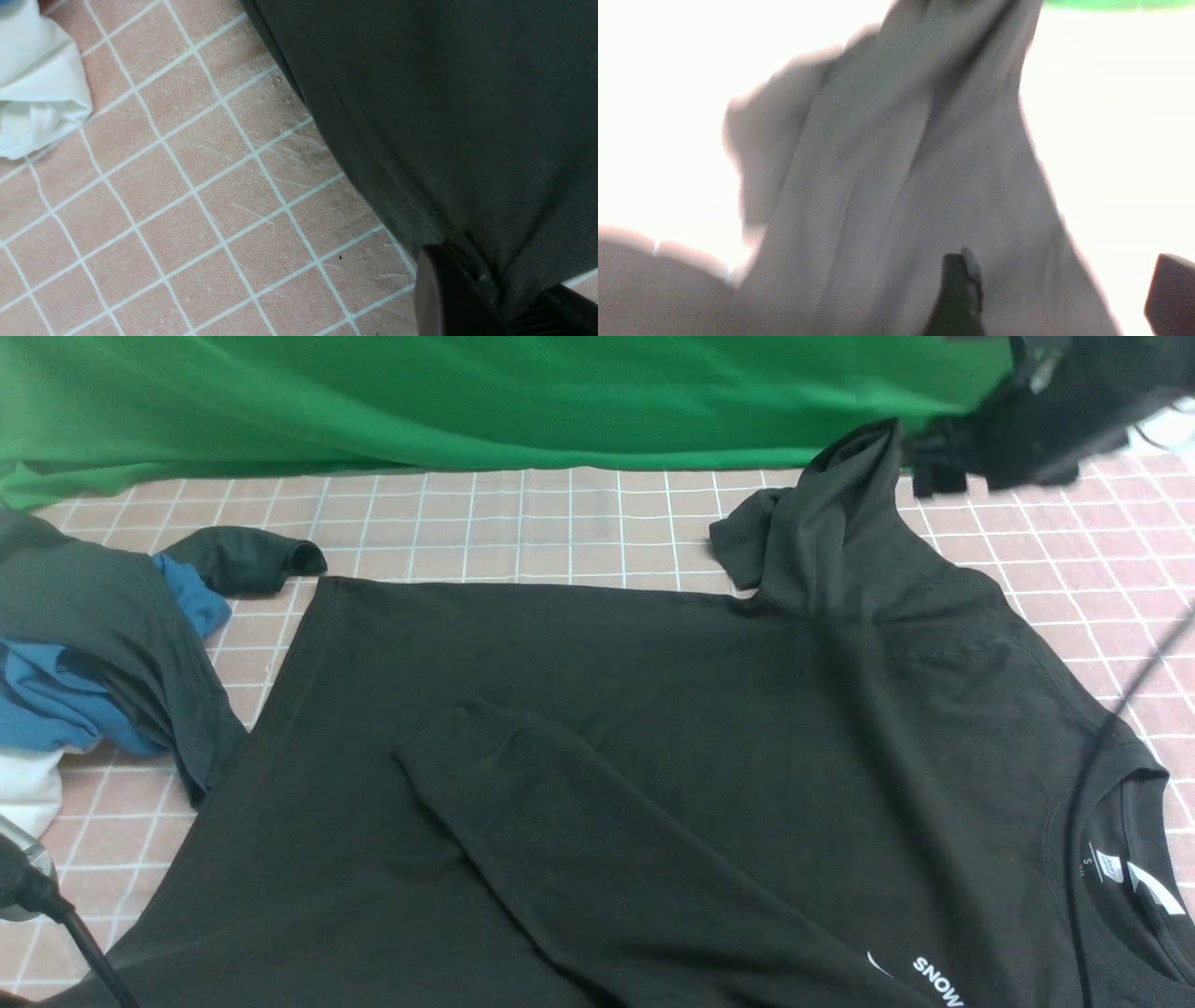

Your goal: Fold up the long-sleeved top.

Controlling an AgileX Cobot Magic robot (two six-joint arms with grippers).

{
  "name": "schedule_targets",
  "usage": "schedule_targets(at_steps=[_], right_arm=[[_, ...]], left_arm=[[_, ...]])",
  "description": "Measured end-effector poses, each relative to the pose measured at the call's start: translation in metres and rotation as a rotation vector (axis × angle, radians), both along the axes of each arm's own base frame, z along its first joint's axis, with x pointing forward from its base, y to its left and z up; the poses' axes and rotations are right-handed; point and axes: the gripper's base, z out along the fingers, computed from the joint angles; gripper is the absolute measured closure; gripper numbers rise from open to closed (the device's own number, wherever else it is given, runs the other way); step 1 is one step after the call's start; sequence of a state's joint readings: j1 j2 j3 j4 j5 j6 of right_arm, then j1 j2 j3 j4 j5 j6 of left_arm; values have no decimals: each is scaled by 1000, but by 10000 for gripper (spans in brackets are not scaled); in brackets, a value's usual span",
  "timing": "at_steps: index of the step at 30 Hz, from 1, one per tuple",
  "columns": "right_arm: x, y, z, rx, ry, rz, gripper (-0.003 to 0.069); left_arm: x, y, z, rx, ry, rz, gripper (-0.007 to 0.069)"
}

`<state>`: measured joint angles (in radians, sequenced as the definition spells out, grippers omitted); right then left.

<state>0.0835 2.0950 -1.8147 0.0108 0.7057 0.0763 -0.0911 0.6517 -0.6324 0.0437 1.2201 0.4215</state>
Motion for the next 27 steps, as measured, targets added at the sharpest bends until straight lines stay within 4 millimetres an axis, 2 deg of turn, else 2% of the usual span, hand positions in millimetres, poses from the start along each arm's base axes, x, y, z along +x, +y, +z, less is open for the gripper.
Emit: schedule_targets(at_steps=[2, 4, 5, 6, 10, 13, 18, 19, 21, 22, 23, 24, 27], right_arm=[[29, -5, -7, 14, -54, -16, 104], [45, -7, -12, 25, -84, -22, 101], [62, -9, -20, 42, -120, -27, 100], [71, -8, -24, 53, -139, -25, 100], [91, -6, -38, 81, -193, -12, 100], [107, -4, -57, 90, -253, -8, 102], [115, -5, -85, 87, -270, -10, 174], [116, -5, -85, 87, -272, -11, 180], [116, -4, -90, 76, -275, 8, 269], [116, -4, -89, 77, -276, 12, 287], [117, -2, -89, 82, -282, 33, 382], [117, -1, -88, 88, -287, 45, 442], [116, 2, -88, 104, -280, 71, 566]], left_arm=[[0, 0, 0, 4, 0, 0, 575], [0, 1, 0, 7, -1, 0, 575], [0, 1, 0, 10, -1, 1, 575], [0, 1, 0, 10, -1, 1, 575], [0, 1, 0, 9, -1, 2, 575], [0, 1, 0, 5, -1, 3, 575], [0, 0, 0, 2, 0, 3, 575], [0, 0, 0, 2, 0, 3, 575], [0, 0, 0, 2, 0, 4, 575], [0, 0, 0, 2, 0, 4, 575], [0, 0, 0, 1, 0, 4, 575], [0, 0, 0, 1, 0, 4, 575], [0, 0, 0, 1, 0, 4, 575]])
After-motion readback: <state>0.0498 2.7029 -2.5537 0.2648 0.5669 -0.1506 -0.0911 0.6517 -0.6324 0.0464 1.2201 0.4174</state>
